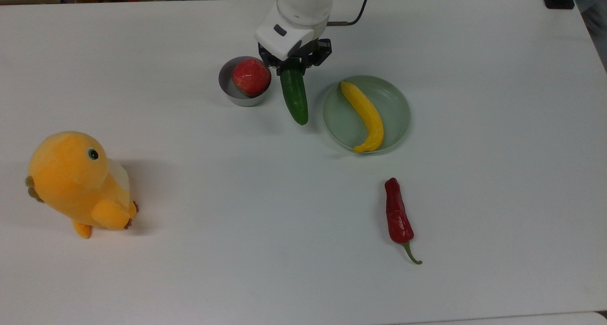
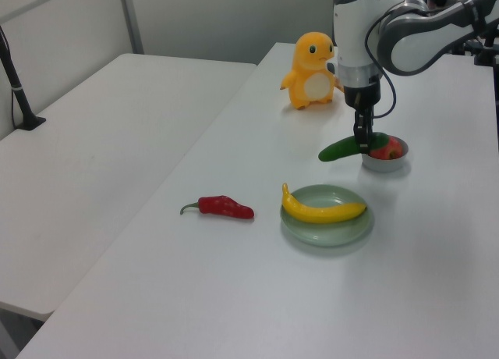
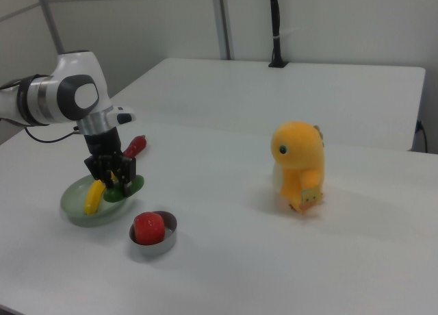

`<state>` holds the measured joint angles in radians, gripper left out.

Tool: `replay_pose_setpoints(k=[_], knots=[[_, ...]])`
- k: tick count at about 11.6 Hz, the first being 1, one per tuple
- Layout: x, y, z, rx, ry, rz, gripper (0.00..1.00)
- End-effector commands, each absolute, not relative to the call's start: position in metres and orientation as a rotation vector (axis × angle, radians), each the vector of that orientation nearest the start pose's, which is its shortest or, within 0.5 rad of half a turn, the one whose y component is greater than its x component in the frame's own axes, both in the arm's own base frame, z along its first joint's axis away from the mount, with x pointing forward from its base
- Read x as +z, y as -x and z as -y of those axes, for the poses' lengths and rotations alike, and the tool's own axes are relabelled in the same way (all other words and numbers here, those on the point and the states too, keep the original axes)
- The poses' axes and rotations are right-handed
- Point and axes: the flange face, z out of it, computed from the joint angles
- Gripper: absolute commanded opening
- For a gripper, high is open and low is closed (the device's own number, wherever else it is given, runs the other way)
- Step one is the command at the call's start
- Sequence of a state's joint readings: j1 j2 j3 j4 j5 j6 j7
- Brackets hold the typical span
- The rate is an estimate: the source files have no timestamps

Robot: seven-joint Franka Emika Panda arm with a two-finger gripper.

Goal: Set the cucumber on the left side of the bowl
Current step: 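Carry the hanging cucumber to beside the metal bowl, then lower the cucumber onto the table next to the bowl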

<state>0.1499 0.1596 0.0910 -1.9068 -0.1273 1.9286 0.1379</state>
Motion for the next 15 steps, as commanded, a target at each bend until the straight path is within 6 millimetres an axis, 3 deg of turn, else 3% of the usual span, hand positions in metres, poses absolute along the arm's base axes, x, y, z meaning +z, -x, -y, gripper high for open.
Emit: replay_pose_setpoints(k=[1,7,15], knots=[[0.395,-0.553,-0.132,0.245,3.253,0.184,0.07],[0.366,-0.542,-0.13,0.337,3.264,0.111,0.08],[0.358,-0.543,-0.119,0.361,3.264,0.081,0.08]])
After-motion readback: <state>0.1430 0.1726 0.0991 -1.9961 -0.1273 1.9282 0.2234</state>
